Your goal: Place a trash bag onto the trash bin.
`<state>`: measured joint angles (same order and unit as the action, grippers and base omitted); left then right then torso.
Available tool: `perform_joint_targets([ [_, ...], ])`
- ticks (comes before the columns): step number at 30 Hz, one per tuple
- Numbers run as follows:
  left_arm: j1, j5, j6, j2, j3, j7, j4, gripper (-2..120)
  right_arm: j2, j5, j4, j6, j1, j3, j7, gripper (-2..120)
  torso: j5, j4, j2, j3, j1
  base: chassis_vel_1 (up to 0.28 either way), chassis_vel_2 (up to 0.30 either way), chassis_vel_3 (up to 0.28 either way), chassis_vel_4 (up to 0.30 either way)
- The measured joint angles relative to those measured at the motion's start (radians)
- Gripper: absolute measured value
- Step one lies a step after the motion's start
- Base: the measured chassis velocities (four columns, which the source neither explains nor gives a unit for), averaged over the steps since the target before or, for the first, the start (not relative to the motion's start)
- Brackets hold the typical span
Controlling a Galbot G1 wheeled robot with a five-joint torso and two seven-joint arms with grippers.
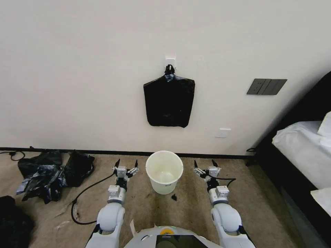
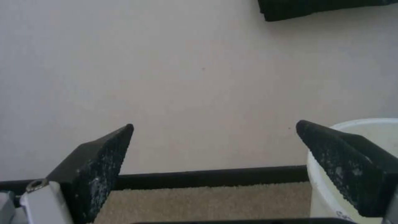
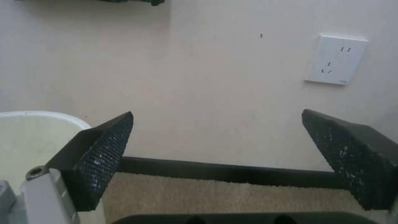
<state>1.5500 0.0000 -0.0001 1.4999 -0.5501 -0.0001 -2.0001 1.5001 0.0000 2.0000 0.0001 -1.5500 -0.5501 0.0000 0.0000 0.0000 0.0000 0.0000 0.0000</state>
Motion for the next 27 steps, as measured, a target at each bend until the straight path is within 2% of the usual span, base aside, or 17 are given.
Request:
perform_joint_targets([
  [27,0.000,0.000,0.000,0.000,0.000,0.000,0.000,100,0.000,0.000,0.000,0.000,0.000,0.000,0.000,100,0.0000,0.0000,0.000,0.000,0.000,0.000,0.000,0.000,0.000],
])
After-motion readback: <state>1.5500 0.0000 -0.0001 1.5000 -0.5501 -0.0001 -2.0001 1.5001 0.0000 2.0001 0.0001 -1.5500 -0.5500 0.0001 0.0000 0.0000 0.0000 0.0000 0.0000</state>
